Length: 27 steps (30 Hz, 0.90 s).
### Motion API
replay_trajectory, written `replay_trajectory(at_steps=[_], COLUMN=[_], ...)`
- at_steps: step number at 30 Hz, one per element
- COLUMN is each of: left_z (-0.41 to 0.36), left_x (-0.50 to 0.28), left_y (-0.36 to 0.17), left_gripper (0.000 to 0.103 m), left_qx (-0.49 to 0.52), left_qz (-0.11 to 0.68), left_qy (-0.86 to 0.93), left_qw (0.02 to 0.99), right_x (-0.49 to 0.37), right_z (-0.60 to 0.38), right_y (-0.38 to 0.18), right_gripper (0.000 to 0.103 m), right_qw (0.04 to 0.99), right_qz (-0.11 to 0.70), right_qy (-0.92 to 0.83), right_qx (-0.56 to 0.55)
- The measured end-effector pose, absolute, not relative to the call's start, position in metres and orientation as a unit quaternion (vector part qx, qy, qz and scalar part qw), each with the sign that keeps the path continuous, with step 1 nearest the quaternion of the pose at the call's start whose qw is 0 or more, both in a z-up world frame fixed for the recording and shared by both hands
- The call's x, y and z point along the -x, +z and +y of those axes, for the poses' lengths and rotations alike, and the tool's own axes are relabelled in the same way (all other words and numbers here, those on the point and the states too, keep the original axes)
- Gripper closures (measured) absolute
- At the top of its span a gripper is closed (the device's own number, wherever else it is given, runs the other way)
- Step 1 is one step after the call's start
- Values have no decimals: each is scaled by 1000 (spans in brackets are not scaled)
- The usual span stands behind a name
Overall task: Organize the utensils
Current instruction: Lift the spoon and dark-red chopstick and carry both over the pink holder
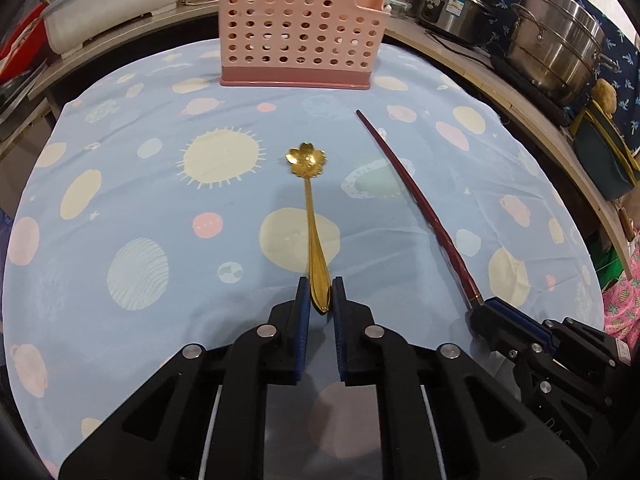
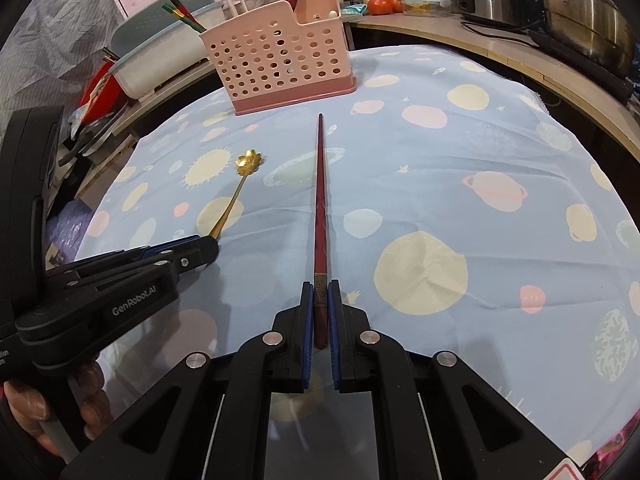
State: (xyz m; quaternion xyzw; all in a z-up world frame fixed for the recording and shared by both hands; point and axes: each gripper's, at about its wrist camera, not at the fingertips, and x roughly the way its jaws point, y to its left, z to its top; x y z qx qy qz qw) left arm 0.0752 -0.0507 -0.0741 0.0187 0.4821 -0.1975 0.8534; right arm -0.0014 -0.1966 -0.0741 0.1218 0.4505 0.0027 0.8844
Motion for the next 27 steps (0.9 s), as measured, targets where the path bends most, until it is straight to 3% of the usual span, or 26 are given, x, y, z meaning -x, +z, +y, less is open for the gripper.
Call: replay_trajectory(at_steps=[14, 16, 18, 27], left_z=[-22, -20, -19, -17], left_x=[-65, -65, -66, -75], left_y=[-20, -11, -1, 23], left_gripper=[93, 94, 102, 103], left_qx=[15, 20, 22, 18], left_qz=[429, 419, 411, 388], left_qy=[-194, -195, -196, -192], left_qw=[882, 887, 890, 901], right_x=[7, 7, 8, 4], right_z=[-196, -197, -199, -205], right_y=[-35, -24, -14, 18], right_gripper=[96, 96, 96, 96], right_qw=[903, 909, 912, 924], right_qz=[407, 395, 384, 350], right_qy=[14, 16, 18, 23], right_qx=[-135, -136, -140, -151])
